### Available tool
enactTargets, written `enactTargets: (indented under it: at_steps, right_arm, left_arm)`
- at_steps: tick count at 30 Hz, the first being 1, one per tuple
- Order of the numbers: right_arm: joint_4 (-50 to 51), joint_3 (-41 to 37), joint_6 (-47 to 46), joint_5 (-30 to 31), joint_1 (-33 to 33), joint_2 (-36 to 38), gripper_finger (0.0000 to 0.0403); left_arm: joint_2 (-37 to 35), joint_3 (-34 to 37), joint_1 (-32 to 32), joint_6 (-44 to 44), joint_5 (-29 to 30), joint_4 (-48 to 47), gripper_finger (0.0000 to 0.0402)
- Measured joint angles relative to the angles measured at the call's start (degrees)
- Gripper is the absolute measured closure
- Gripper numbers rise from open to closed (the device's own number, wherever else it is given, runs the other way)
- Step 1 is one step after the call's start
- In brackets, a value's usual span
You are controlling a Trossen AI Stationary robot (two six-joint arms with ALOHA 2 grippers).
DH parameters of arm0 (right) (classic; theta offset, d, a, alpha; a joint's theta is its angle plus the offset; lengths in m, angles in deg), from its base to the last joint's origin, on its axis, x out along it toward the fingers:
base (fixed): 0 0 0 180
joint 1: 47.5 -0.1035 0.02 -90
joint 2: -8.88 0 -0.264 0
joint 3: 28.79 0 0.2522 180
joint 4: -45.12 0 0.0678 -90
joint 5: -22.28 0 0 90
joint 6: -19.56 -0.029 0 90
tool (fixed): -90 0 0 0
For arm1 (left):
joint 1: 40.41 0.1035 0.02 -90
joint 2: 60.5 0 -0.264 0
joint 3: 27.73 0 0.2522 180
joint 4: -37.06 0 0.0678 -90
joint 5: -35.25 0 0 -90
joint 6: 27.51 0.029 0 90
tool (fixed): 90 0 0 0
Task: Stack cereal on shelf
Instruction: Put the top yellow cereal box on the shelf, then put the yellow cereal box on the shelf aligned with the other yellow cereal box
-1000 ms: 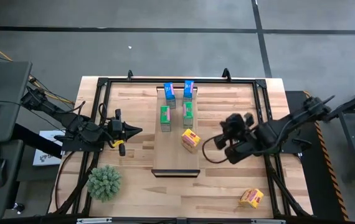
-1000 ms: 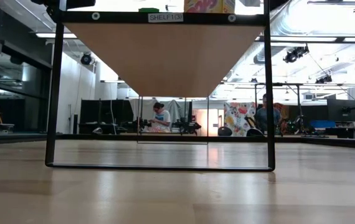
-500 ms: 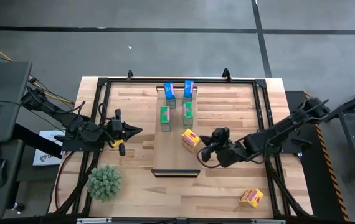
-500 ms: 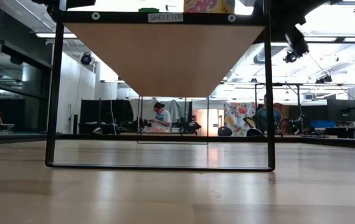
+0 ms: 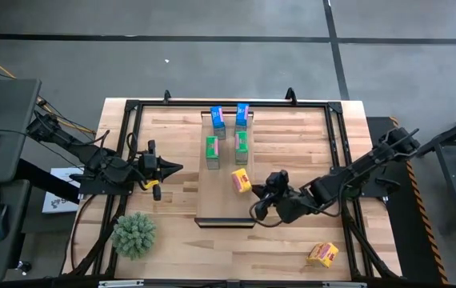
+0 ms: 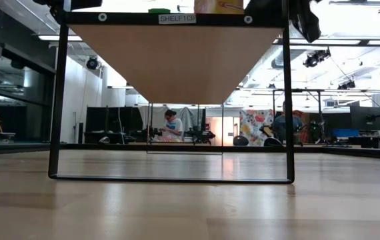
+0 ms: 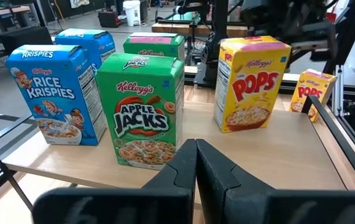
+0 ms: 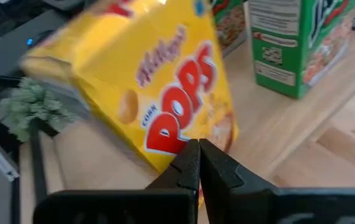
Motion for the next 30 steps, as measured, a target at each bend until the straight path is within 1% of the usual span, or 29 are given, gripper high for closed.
enactTargets:
  at_steps: [7, 15, 17, 20, 23, 25, 27, 30]
  right_arm:
    - [1.84, 0.44, -2.8, -1.03, -1.32, 0.0, 0.0403]
    - [3.46, 0.44, -5.6, -6.2, -1.36, 0.0, 0.0403]
    - [3.46, 0.44, -5.88, -10.72, -1.36, 0.0, 0.0403]
    - [4.94, 1.88, -6.09, -21.78, -1.36, 0.0, 0.0403]
    - [9.31, 5.61, -7.42, -32.52, -1.34, 0.33, 0.0403]
    - [13.48, 9.12, -9.86, -37.6, -1.8, 0.3, 0.0403]
    - [19.14, 12.6, -14.74, -41.07, -2.93, 0.35, 0.0403]
    - [29.16, 16.22, -28.17, -44.81, -5.91, 0.33, 0.0403]
  left_arm:
    - [-0.01, 0.0, 0.0, 0.0, 0.0, -0.02, 0.0402]
    - [-0.01, 0.0, -0.02, -0.5, -0.04, -0.07, 0.0401]
    - [-0.01, 0.0, 0.0, -0.52, -0.6, -0.33, 0.0402]
    - [0.01, 0.0, -0.02, -0.5, -1.44, -0.69, 0.0402]
    - [0.01, 0.0, -0.02, -0.52, -1.46, -1.03, 0.0402]
    - [0.01, 0.0, -0.02, -0.56, -1.46, -1.18, 0.0401]
    - [0.0, 0.0, -0.02, -0.71, -1.46, -1.17, 0.0401]
    - [-0.01, 0.0, -0.02, -1.11, -1.51, -1.29, 0.0402]
